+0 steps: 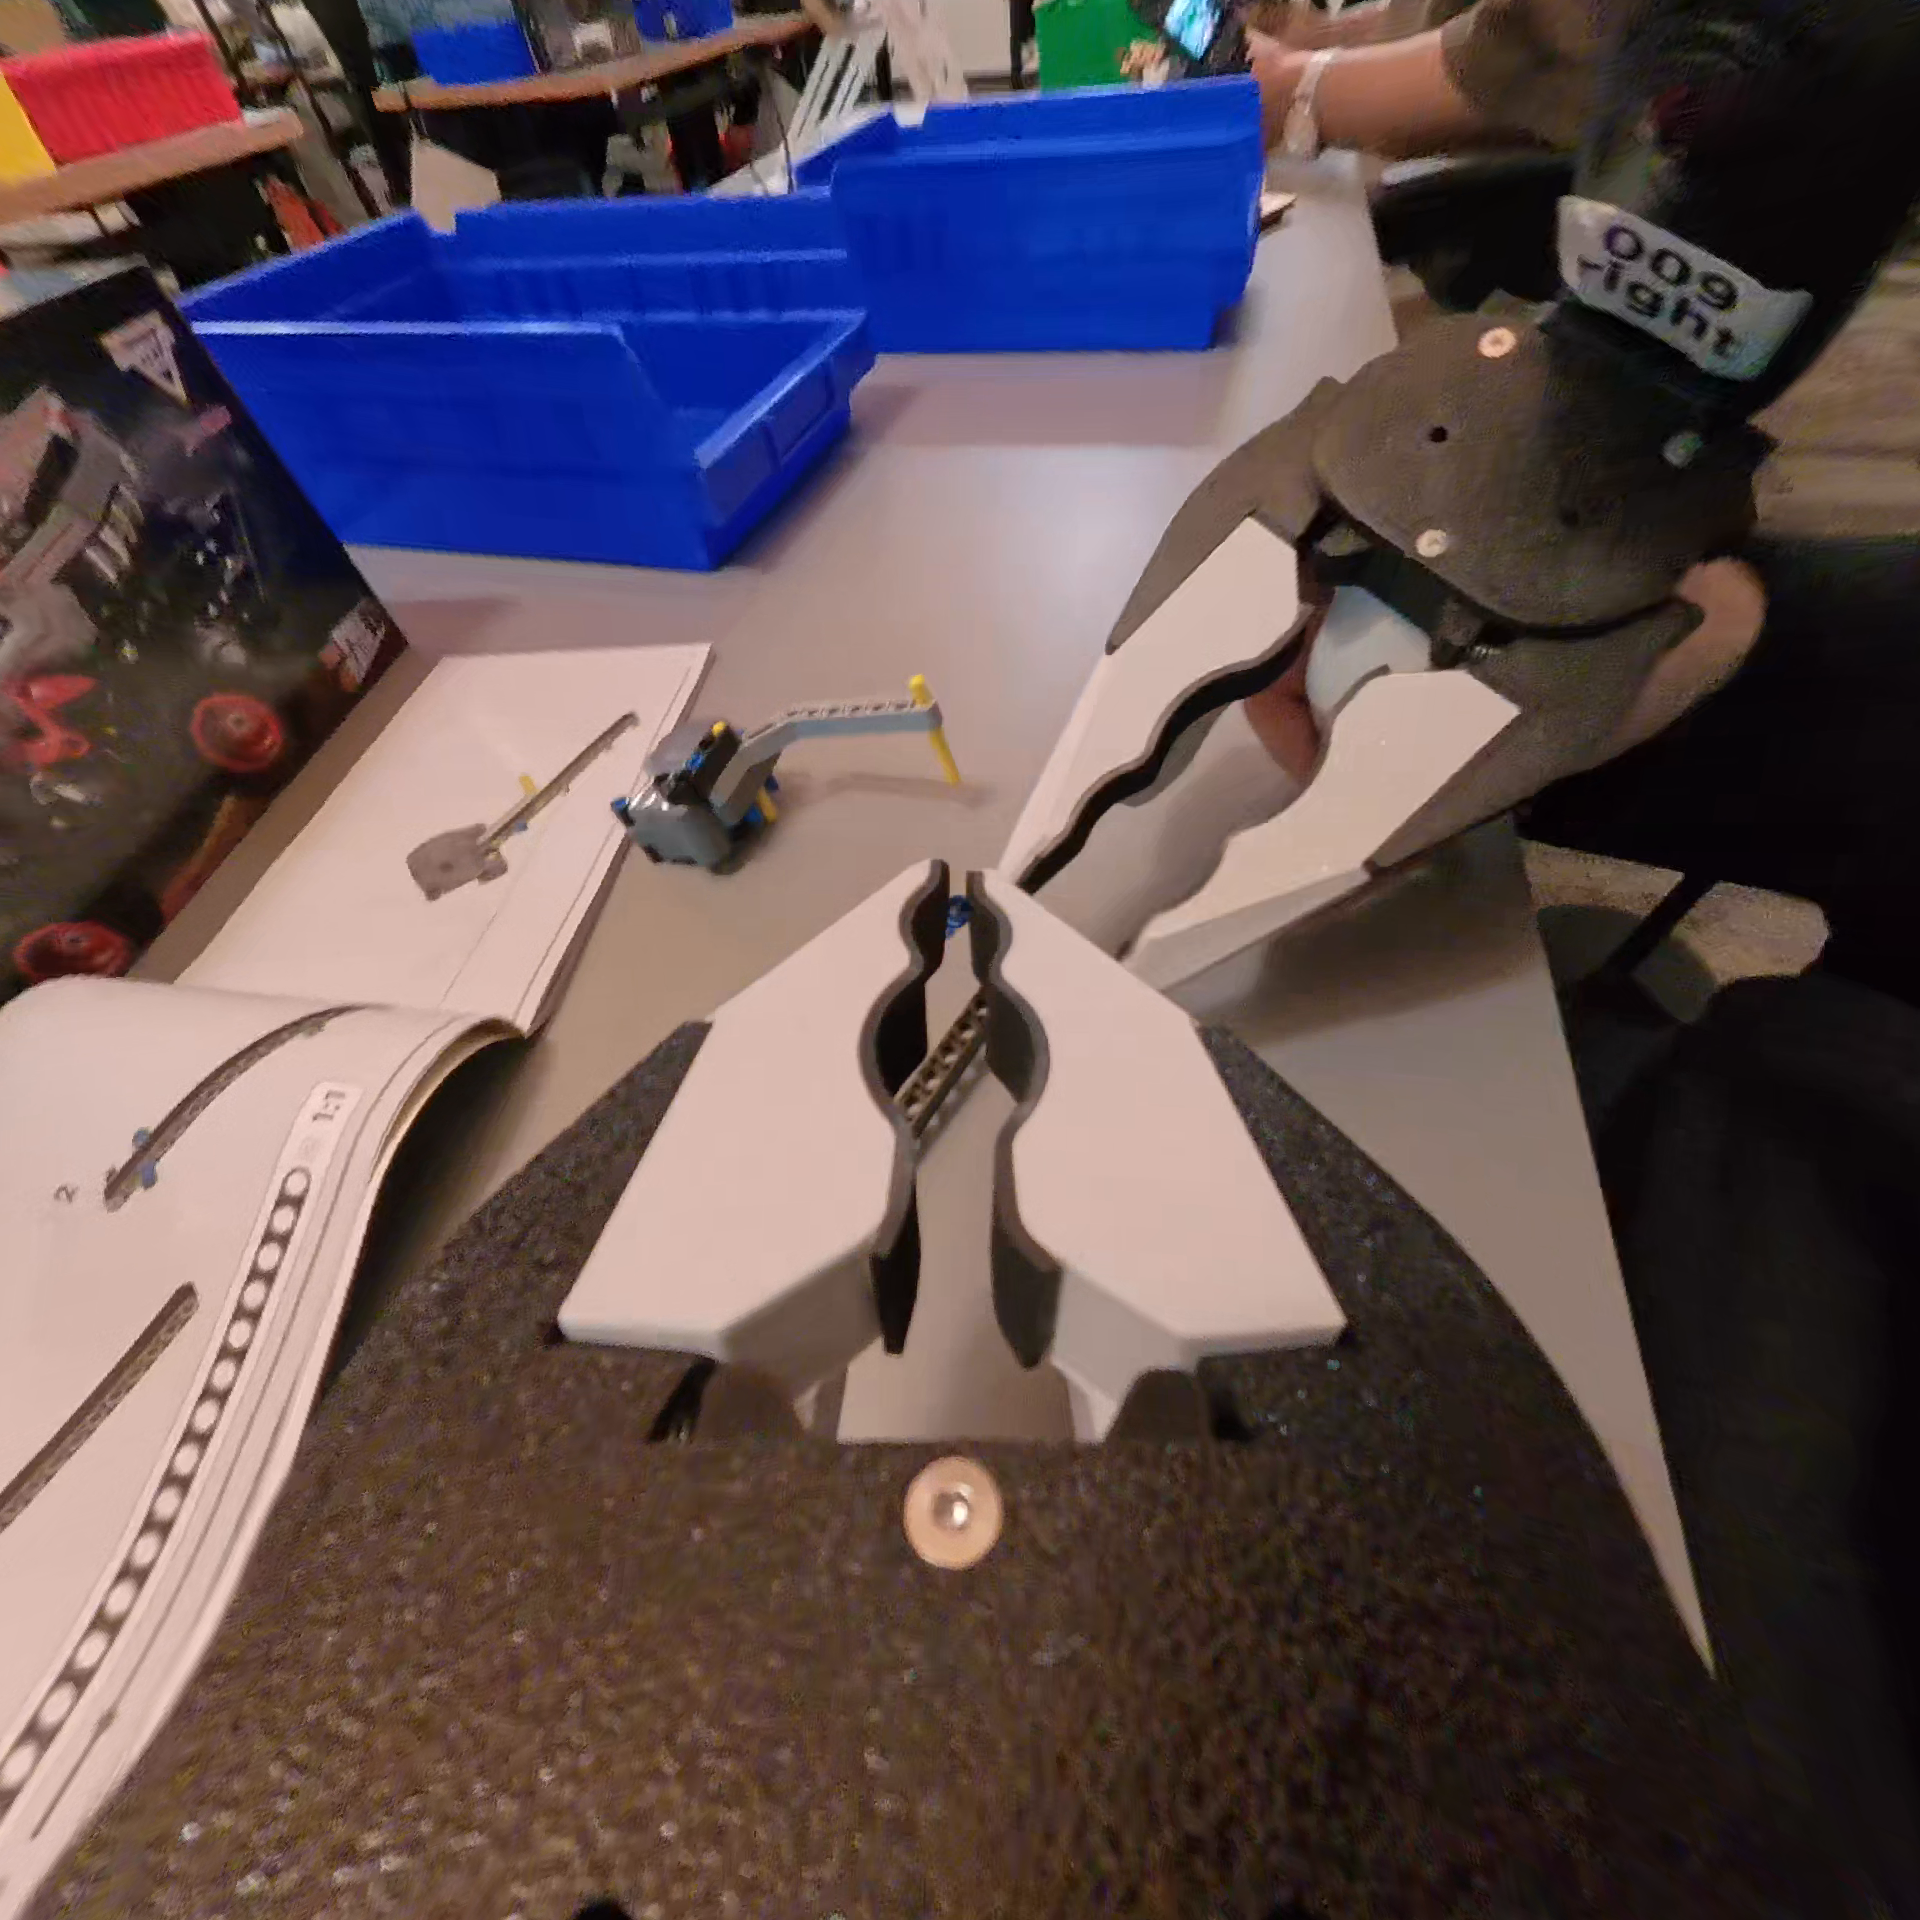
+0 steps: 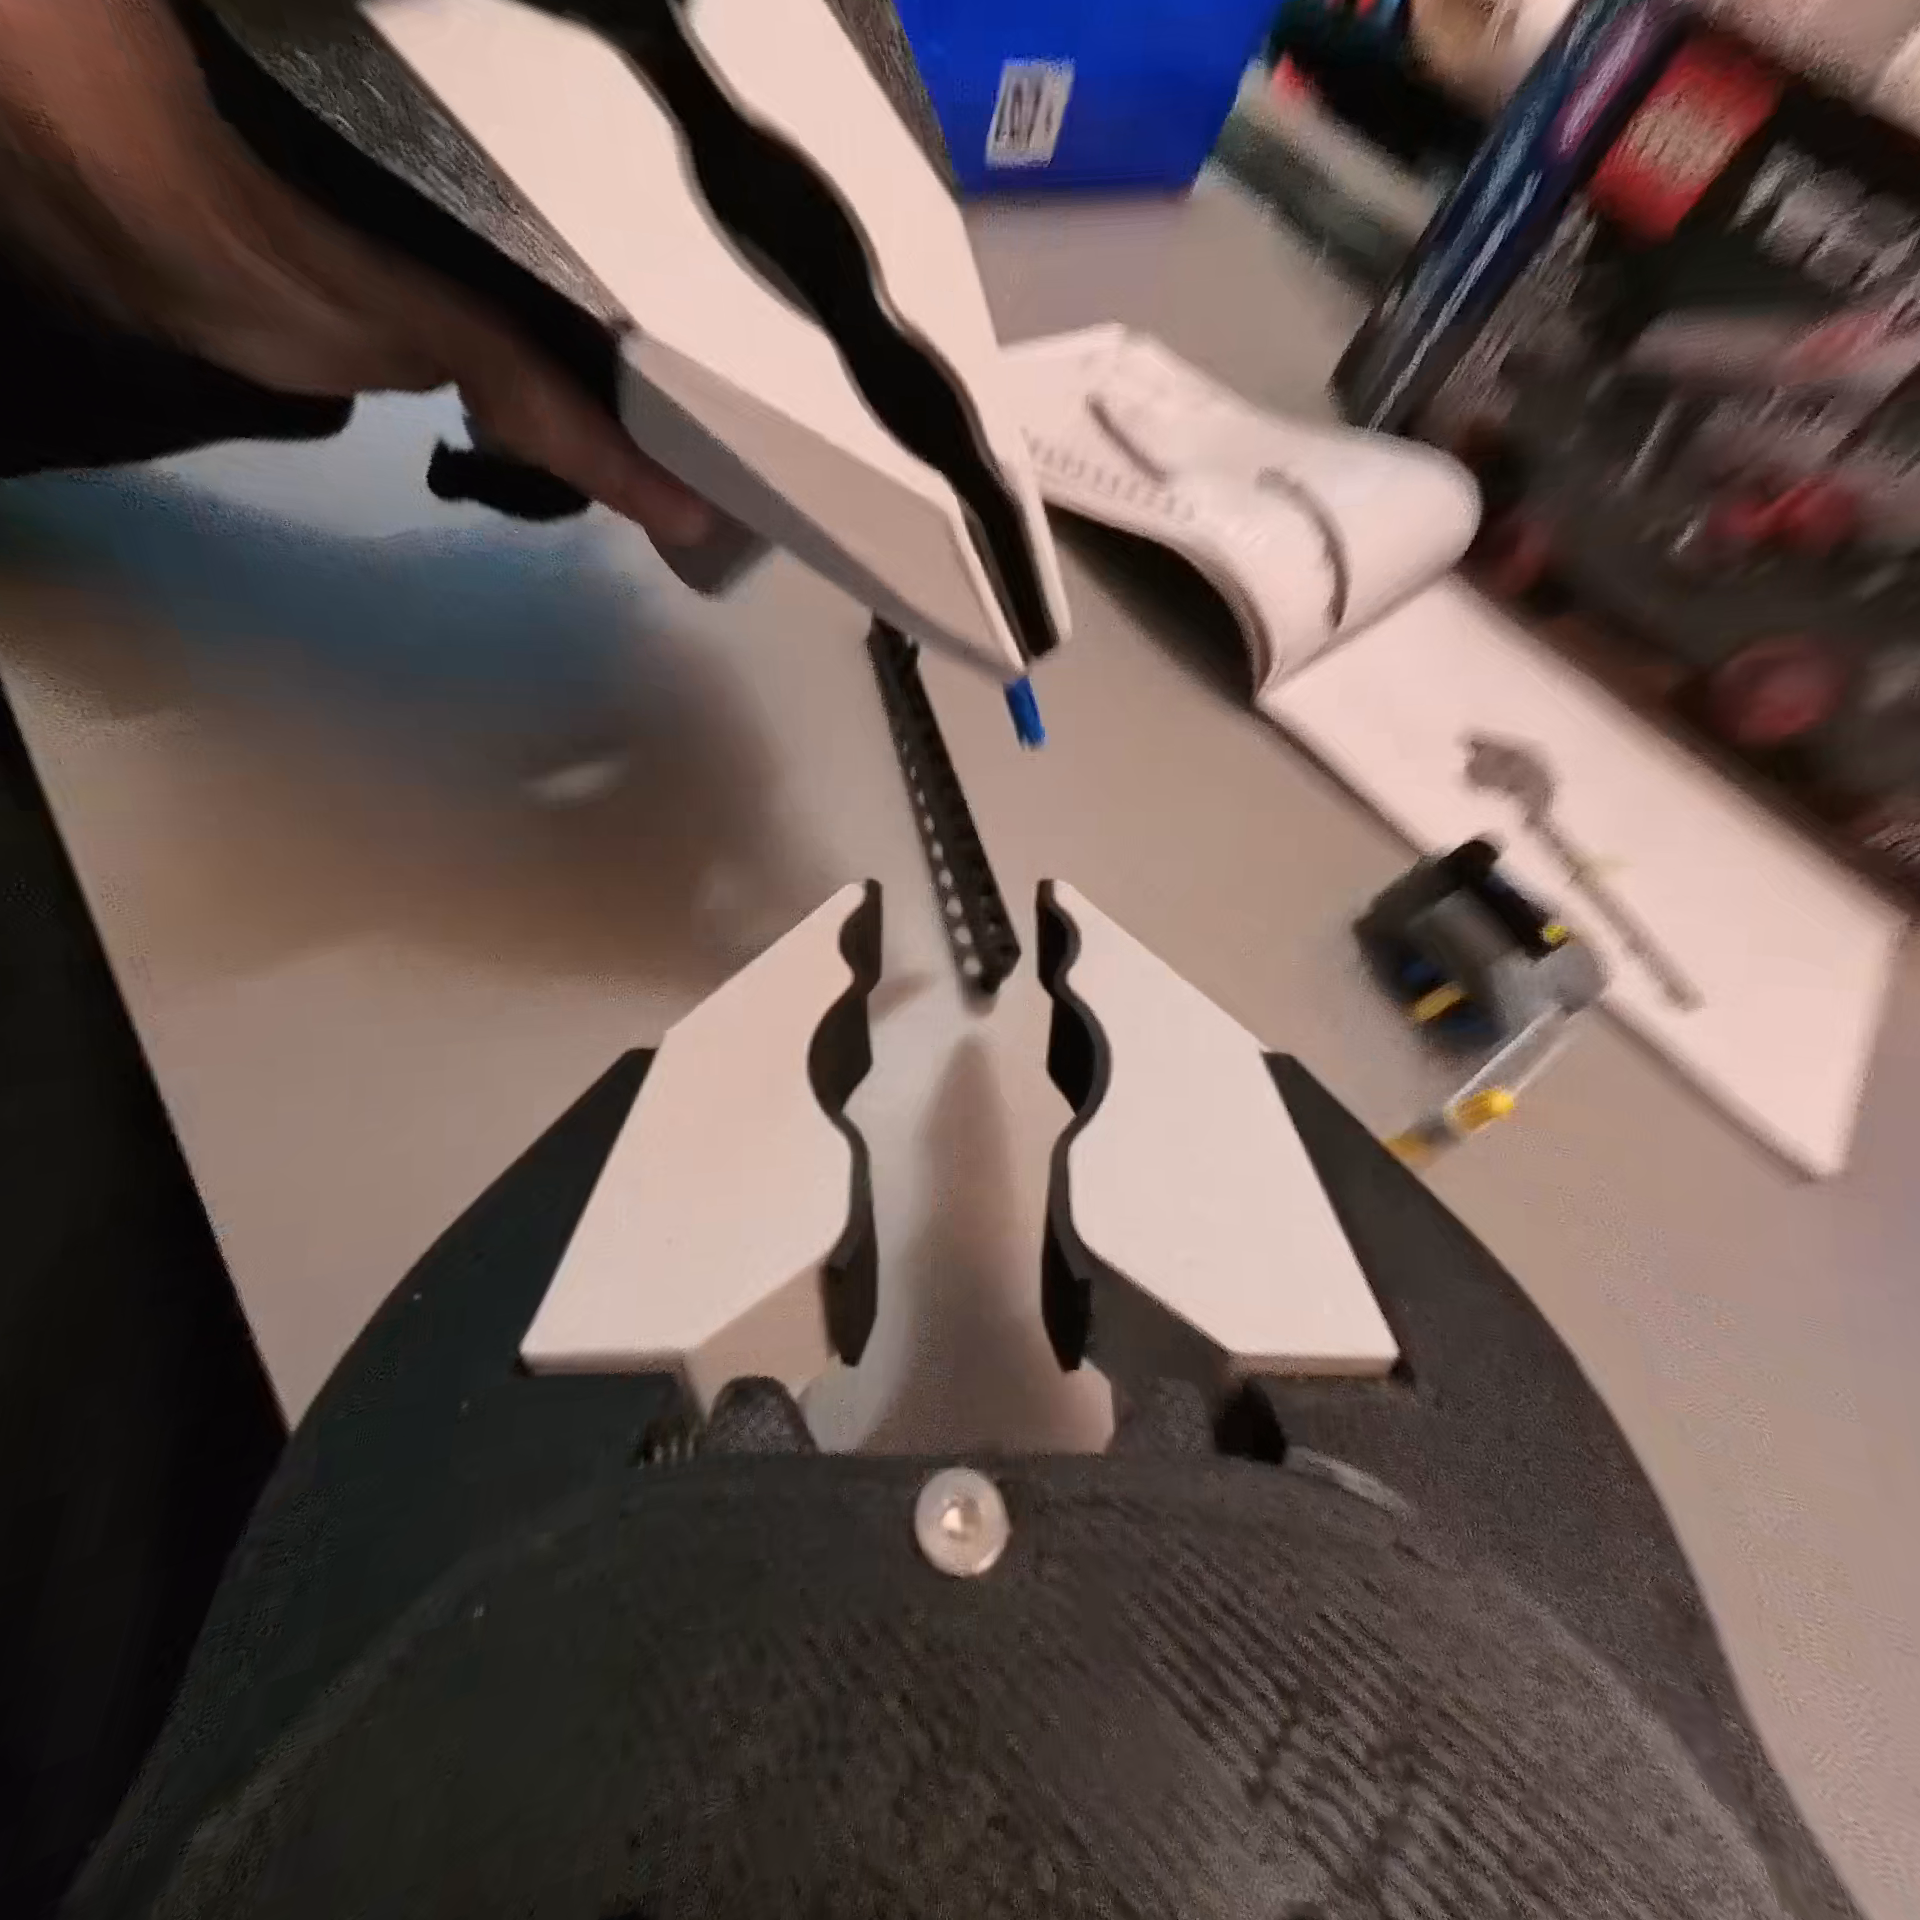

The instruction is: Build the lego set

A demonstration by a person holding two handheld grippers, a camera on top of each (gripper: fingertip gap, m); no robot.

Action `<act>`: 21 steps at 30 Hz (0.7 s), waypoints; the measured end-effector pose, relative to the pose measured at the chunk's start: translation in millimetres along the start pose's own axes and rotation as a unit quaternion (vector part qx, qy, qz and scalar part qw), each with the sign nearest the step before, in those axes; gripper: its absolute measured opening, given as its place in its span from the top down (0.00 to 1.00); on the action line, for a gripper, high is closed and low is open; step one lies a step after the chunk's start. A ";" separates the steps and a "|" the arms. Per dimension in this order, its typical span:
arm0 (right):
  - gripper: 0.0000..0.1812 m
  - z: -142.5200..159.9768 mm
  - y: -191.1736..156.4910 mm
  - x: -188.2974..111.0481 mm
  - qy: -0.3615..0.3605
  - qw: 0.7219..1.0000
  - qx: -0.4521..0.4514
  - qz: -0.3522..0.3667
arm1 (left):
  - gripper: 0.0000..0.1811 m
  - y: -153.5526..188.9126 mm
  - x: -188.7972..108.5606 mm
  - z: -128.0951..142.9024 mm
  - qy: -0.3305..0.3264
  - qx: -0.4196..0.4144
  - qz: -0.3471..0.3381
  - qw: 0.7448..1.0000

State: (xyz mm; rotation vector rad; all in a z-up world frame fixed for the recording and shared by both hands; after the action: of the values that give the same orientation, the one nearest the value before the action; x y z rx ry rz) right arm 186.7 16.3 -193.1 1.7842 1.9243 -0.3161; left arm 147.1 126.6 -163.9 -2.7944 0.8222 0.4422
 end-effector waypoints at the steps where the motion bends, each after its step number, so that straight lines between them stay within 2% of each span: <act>1: 0.83 4.5 3.2 1.0 -0.010 1.000 0.028 -0.003 | 1.00 -2.7 0.8 3.2 -0.015 -0.016 0.006 1.000; 3: 0.80 6.6 9.9 0.7 -0.016 0.998 0.058 0.017 | 1.00 -7.6 4.3 9.3 -0.039 -0.063 0.014 0.997; 5: 0.79 7.4 11.5 2.5 -0.020 0.995 0.094 0.004 | 1.00 -9.2 8.1 13.2 -0.043 -0.108 0.028 0.993; 7: 0.82 8.4 11.5 6.5 -0.030 0.993 0.117 -0.019 | 1.00 -9.5 12.3 18.2 -0.057 -0.134 0.039 0.989; 10: 0.84 9.4 11.0 13.8 -0.052 0.993 0.101 -0.029 | 1.00 -6.1 17.5 23.2 -0.070 -0.138 0.051 0.987; 13: 0.82 13.6 14.0 23.0 -0.091 0.992 0.082 -0.022 | 1.00 -4.4 20.7 25.6 -0.079 -0.136 0.053 0.986; 21: 0.93 11.9 15.1 29.1 -0.094 0.992 0.076 -0.044 | 1.00 -5.8 21.6 27.6 -0.091 -0.122 0.037 0.988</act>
State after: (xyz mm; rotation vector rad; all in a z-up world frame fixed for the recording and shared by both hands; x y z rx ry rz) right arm 203.2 37.5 -215.4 1.6986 1.8900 -0.6549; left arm 161.3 128.1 -196.4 -2.8905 0.8846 0.8494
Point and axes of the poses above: each gripper's, where its closed fingertips meet, x out along the fingers, z out of its underside, y = z × x across the jaws, the point moved 7 cm from there along -x, back along the fingers, and after that the axes turned 6 degrees about -z, right-handed, at the moved point
